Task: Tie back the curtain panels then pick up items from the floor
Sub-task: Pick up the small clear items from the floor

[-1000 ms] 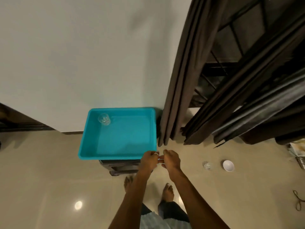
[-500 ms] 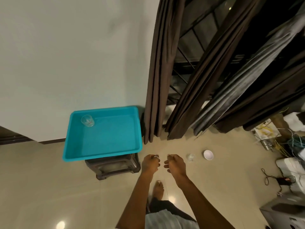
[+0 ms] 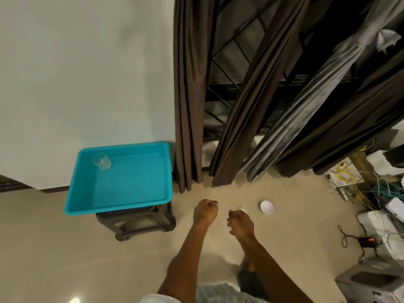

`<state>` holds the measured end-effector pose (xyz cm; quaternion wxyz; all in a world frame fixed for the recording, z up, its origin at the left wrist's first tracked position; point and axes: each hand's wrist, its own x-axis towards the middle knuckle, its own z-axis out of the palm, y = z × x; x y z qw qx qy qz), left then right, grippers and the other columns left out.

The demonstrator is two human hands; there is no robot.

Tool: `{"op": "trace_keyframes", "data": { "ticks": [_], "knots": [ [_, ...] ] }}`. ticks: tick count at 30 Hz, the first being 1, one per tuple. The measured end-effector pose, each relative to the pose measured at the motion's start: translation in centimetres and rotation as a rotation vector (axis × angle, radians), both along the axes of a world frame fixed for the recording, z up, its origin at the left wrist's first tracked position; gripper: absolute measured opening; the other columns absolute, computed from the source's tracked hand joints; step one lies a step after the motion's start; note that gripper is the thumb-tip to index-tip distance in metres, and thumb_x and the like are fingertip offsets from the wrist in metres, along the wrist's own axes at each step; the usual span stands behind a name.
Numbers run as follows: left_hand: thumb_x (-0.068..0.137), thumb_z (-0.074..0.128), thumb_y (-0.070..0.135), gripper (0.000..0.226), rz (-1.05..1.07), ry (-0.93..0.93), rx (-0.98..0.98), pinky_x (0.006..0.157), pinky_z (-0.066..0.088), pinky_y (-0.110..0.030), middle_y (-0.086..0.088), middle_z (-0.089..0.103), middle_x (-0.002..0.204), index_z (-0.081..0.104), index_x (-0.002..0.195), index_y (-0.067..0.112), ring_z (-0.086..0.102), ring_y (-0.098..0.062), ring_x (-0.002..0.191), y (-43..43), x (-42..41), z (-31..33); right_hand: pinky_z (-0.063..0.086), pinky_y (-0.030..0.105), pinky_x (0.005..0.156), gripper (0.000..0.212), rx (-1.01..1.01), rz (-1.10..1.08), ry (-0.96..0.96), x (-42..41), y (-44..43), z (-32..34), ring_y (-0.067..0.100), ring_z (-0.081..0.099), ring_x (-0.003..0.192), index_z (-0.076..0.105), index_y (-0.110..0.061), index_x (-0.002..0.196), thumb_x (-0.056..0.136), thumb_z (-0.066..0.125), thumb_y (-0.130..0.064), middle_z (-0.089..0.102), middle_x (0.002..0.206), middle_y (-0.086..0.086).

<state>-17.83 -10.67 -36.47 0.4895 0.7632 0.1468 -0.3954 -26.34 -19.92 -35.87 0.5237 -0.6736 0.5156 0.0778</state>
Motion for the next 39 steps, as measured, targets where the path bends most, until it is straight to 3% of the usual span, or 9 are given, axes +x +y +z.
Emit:
{"op": "trace_keyframes", "data": {
  "ticks": [4, 9, 13, 16, 18, 22, 30, 33, 39],
  "knots": [
    [0.099, 0.052, 0.022, 0.028, -0.025, -0.045, 0.046, 0.100, 0.054, -0.045, -0.013, 0.071, 0.118, 0.069, 0.116, 0.008, 0.067, -0.031, 0.110, -5.4, -1.6, -0.4, 0.062, 0.039, 0.072, 0.023, 0.028, 0.021, 0.019, -1.4, -5.6, -1.3, 0.022, 0.070, 0.073, 0.061, -0.025, 0.078, 0.101, 0.055, -0.028, 0.071, 0.080, 0.001],
    [0.093, 0.052, 0.015, 0.027, 0.041, -0.046, 0.108, 0.096, 0.056, -0.047, -0.015, 0.074, 0.112, 0.074, 0.107, 0.009, 0.069, -0.036, 0.108, -14.6, -3.9, -1.5, 0.056, 0.031, 0.063, 0.013, 0.190, -0.073, -0.028, -3.5, -15.9, -4.0, 0.020, 0.069, 0.074, 0.066, -0.020, 0.087, 0.099, 0.061, -0.021, 0.071, 0.086, 0.006],
    [0.091, 0.053, 0.012, 0.022, 0.053, -0.011, 0.123, 0.086, 0.058, -0.040, -0.009, 0.075, 0.094, 0.071, 0.082, 0.022, 0.072, -0.026, 0.085, -21.8, -5.9, -1.8, 0.059, 0.033, 0.068, 0.013, 0.259, -0.120, 0.014, -5.1, -23.4, -5.0, 0.022, 0.070, 0.081, 0.065, -0.017, 0.089, 0.099, 0.063, -0.024, 0.071, 0.092, 0.008],
    [0.092, 0.051, 0.010, 0.020, -0.013, 0.012, 0.121, 0.081, 0.056, -0.043, -0.019, 0.074, 0.102, 0.069, 0.091, 0.018, 0.069, -0.030, 0.084, -25.7, -6.4, -1.8, 0.058, 0.032, 0.066, 0.017, 0.247, -0.059, 0.078, -6.3, -28.0, -5.7, 0.023, 0.072, 0.085, 0.066, -0.011, 0.107, 0.100, 0.061, -0.027, 0.072, 0.101, 0.010],
    [0.094, 0.050, 0.009, 0.018, -0.054, 0.024, 0.125, 0.091, 0.054, -0.051, -0.023, 0.072, 0.108, 0.067, 0.095, 0.016, 0.069, -0.039, 0.094, -27.4, -6.4, -2.4, 0.061, 0.036, 0.074, 0.023, 0.240, 0.000, 0.121, -6.4, -30.5, -6.5, 0.027, 0.073, 0.091, 0.066, -0.008, 0.112, 0.101, 0.060, -0.028, 0.073, 0.104, 0.011],
    [0.095, 0.056, 0.014, 0.024, -0.134, -0.007, 0.197, 0.096, 0.056, -0.045, -0.007, 0.074, 0.111, 0.070, 0.114, 0.013, 0.071, -0.026, 0.102, -28.6, -5.8, -4.4, 0.062, 0.041, 0.085, 0.025, 0.215, 0.132, 0.197, -4.9, -33.8, -8.1, 0.026, 0.076, 0.085, 0.066, -0.007, 0.111, 0.100, 0.057, -0.028, 0.075, 0.095, 0.010],
    [0.092, 0.056, 0.009, 0.019, -0.112, 0.105, 0.247, 0.095, 0.056, -0.047, -0.012, 0.074, 0.108, 0.066, 0.085, 0.023, 0.070, -0.032, 0.102, -31.4, -3.9, -14.5, 0.053, 0.029, 0.082, 0.033, 0.129, 0.373, 0.219, -2.4, -38.1, -16.3, 0.022, 0.066, 0.107, 0.062, -0.015, 0.125, 0.101, 0.052, -0.036, 0.071, 0.121, 0.007],
    [0.092, 0.057, 0.012, 0.018, -0.138, 0.112, 0.240, 0.094, 0.057, -0.043, -0.006, 0.075, 0.104, 0.067, 0.084, 0.025, 0.072, -0.024, 0.097, -33.0, -3.4, -20.1, 0.055, 0.039, 0.097, 0.035, 0.174, 0.352, 0.238, -1.4, -39.0, -21.8, 0.025, 0.066, 0.112, 0.060, -0.015, 0.129, 0.101, 0.052, -0.034, 0.069, 0.124, 0.008],
    [0.087, 0.049, 0.014, 0.024, -0.188, 0.139, 0.224, 0.090, 0.059, -0.043, 0.002, 0.076, 0.093, 0.063, 0.077, 0.031, 0.073, -0.021, 0.093, -35.3, -2.8, -31.6, 0.059, 0.046, 0.094, 0.036, 0.218, 0.298, 0.273, 0.3, -39.4, -33.6, 0.026, 0.069, 0.107, 0.061, -0.011, 0.126, 0.095, 0.051, -0.028, 0.070, 0.122, 0.012]
  ]
}}
